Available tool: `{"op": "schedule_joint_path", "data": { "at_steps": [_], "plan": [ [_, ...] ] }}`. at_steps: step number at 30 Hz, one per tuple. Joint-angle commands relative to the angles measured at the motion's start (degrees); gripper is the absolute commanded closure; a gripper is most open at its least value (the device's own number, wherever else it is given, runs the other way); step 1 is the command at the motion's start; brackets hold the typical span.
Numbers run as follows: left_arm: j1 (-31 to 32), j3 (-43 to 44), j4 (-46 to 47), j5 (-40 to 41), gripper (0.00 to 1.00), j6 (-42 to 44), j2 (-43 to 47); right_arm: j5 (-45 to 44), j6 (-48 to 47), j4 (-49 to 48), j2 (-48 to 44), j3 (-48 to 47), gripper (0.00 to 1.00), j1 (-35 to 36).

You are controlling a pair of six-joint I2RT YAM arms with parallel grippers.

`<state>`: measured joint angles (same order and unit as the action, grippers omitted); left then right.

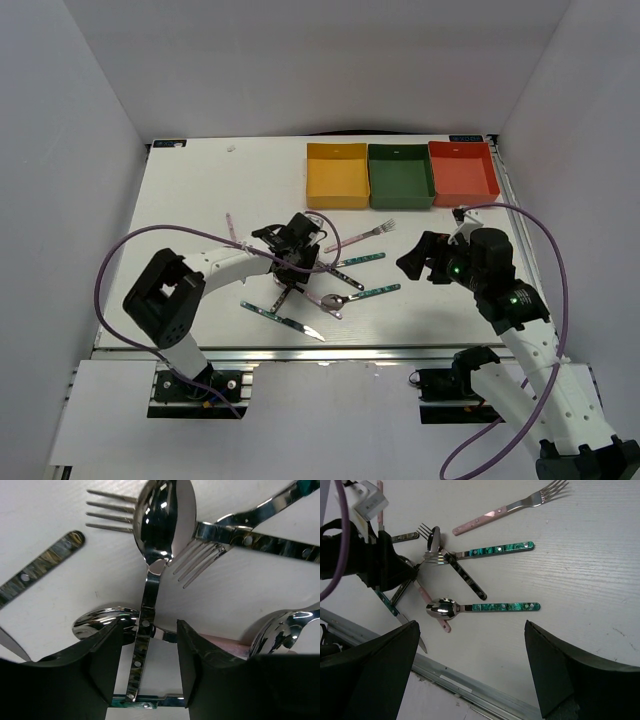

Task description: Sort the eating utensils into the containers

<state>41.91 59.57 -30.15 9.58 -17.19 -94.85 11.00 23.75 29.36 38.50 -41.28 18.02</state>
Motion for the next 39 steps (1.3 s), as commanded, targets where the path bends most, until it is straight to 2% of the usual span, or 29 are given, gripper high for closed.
{"op": "schedule_joint_path", "data": {
  "at_steps": [1, 9, 11, 13, 18, 20, 23, 25, 39],
  "plan": [
    [0.7, -1.0, 0.9, -0.1, 0.44, 0.2, -0.9, 2.3, -0.5, -3.5, -0.4, 0.7, 0.11, -0.1],
    [0.8, -0.9, 2.4, 3.2, 0.55, -0.7, -4.6, 2.8, -0.7, -4.3, -0.5, 1.3, 0.11, -0.2],
    [0.8, -0.7, 2.9, 3.4, 0.64, -0.9, -6.1, 3.1, -0.7, -4.6, -0.4, 1.6, 0.11, -0.1],
    [0.8, -0.4, 3.3, 3.2, 0.69, -1.2, -6.9, 3.3, -0.8, -4.5, -0.2, 1.8, 0.11, -0.2],
    [1.0, -1.0, 4.1, 2.8, 0.73, -1.9, -7.1, 2.8, -1.3, -4.2, -0.2, 2.2, 0.11, -0.2],
    [0.9, -0.4, 2.8, 3.6, 0.83, -2.1, -6.9, 2.7, -1.3, -4.6, 0.0, 2.4, 0.11, -0.1],
    [1.2, 0.5, 1.5, 5.4, 0.89, -2.2, -5.6, 3.1, -1.3, -5.0, 0.3, 2.5, 0.11, -0.2],
    [1.3, 0.9, 0.2, 6.6, 1.0, -2.4, -4.3, 3.2, -1.2, -5.3, 0.7, 2.7, 0.11, -0.2],
    [1.6, 4.0, -9.0, 15.5, 1.0, -5.6, 2.7, 6.6, 0.5, -8.5, 3.5, 3.4, 0.11, -0.2]
  ]
}}
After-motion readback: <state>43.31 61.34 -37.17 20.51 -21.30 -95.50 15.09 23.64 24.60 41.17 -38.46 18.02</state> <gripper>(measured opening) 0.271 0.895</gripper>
